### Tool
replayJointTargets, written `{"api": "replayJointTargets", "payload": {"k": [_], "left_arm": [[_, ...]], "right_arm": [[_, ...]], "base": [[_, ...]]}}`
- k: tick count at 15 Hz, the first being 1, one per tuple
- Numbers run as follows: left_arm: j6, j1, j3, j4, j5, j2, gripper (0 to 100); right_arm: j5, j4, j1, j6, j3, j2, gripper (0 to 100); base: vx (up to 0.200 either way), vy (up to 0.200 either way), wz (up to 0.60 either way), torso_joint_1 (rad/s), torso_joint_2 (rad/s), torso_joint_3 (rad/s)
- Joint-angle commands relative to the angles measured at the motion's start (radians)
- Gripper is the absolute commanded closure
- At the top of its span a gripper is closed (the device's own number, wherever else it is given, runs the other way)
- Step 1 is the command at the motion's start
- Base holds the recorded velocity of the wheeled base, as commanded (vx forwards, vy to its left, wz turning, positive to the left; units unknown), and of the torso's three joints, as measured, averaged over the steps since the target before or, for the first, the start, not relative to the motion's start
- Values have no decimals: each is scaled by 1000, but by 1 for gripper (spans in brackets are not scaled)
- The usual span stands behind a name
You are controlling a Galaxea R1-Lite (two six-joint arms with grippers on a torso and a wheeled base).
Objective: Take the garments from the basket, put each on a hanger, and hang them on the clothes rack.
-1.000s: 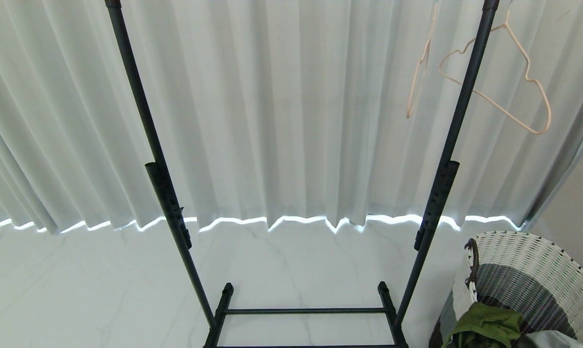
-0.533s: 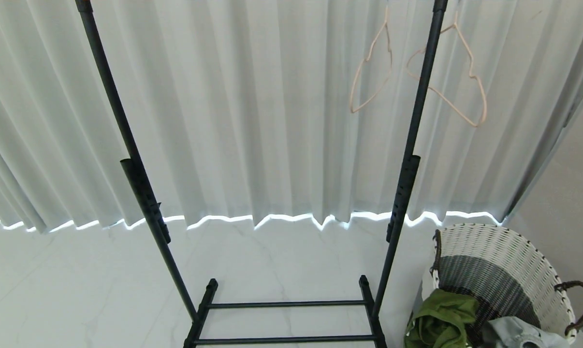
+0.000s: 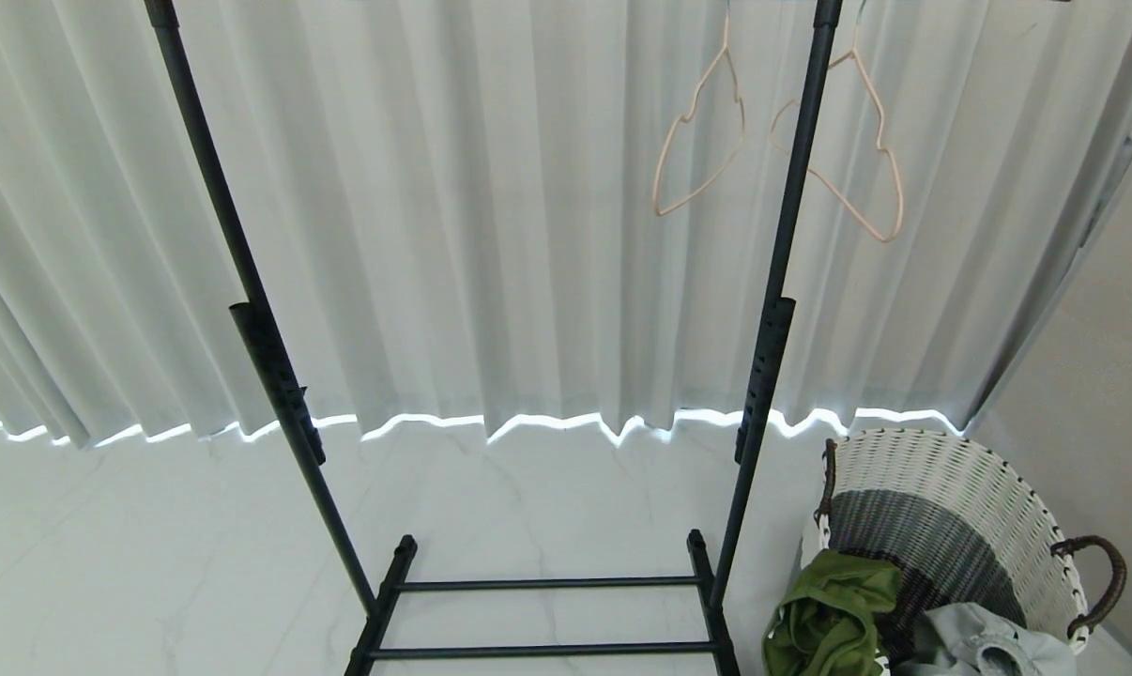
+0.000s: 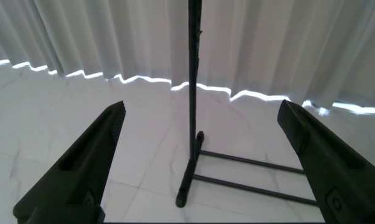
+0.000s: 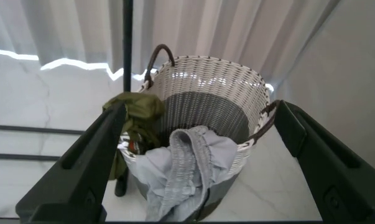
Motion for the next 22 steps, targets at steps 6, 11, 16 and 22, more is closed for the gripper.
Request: {"api": "replayJointTargets", "payload": {"k": [6, 11, 16, 22], "left_arm": [[3, 1, 0, 0, 1, 1, 0], [-3, 1, 0, 0, 1, 1, 0], [-12, 1, 0, 0, 1, 1, 0], [-88, 1, 0, 1, 16, 1, 0]], "right_arm": [[4, -12, 4, -33, 3, 12, 0], [135, 39, 119, 49, -322, 235, 0], [104, 16, 92, -217, -328, 741, 0], [79, -63, -10, -453, -305, 1035, 0]], "base": [[0, 0, 0, 0, 0, 0], [0, 0, 0, 0, 0, 0], [0, 0, 0, 0, 0, 0], [0, 0, 0, 0, 0, 0]]}}
